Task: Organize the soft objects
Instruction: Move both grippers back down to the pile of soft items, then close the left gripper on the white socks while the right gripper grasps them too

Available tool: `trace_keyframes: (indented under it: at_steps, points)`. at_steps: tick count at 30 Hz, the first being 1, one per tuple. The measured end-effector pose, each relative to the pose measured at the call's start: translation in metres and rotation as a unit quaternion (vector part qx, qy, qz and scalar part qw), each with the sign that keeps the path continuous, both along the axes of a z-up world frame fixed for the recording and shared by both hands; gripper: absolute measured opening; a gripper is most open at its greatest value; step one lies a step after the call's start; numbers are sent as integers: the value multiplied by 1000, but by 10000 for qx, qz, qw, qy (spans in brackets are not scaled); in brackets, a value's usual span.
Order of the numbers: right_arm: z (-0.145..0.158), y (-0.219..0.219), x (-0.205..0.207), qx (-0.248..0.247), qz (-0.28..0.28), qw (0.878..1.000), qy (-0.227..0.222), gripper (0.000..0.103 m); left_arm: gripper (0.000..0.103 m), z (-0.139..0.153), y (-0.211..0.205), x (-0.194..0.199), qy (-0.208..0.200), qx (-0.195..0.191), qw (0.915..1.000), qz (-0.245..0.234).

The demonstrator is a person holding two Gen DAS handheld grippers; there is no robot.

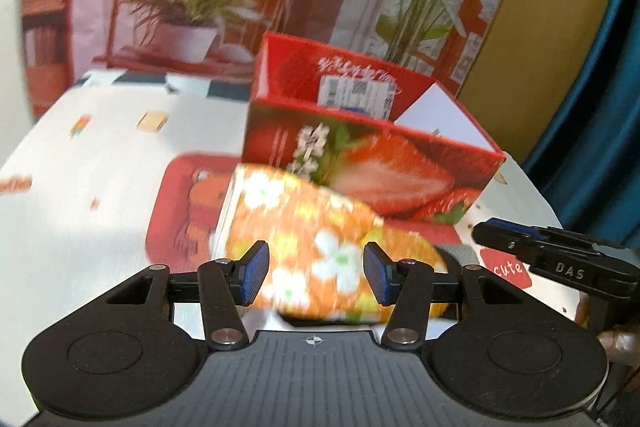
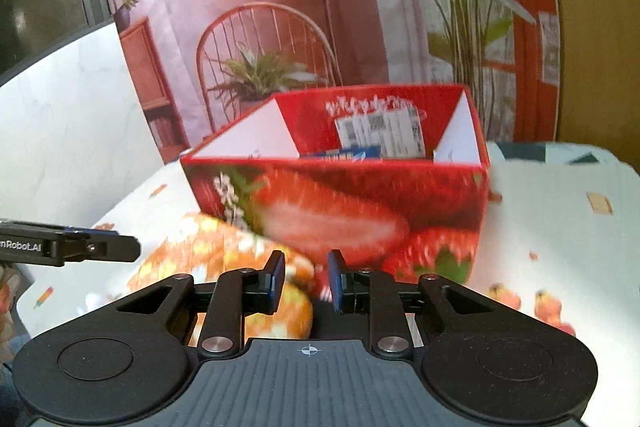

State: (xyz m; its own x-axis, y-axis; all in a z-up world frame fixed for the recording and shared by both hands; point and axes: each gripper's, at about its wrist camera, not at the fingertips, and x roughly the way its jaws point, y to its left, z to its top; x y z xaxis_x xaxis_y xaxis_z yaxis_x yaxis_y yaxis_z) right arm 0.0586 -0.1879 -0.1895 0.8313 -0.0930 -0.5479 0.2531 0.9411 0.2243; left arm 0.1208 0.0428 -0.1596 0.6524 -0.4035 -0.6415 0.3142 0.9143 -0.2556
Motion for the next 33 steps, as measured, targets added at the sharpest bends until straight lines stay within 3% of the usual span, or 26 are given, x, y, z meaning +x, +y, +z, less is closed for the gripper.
trace_keyframes:
  at_steps: [6,12,16,26,33]
  points:
    - [-6,10,-23,43,-62,9999,90,31,55,-17,13,-14,248,-106,9989,382]
    - [-8,12,-45,51,-273,9994,196,40,55,-18,20,-20,230,-131,9974,675]
    - [-13,7,-59,107,-642,9968,462,41,65,-14,21,-30,94,-59,9962,860]
    - [-43,4,-81,464,-915,9915,795,46,65,-15,16,-47,-101,-42,9978,657]
    - [-61,-3,-76,646,-1012,9885,922,51,65,-29,17,-37,125,-146,9977,654]
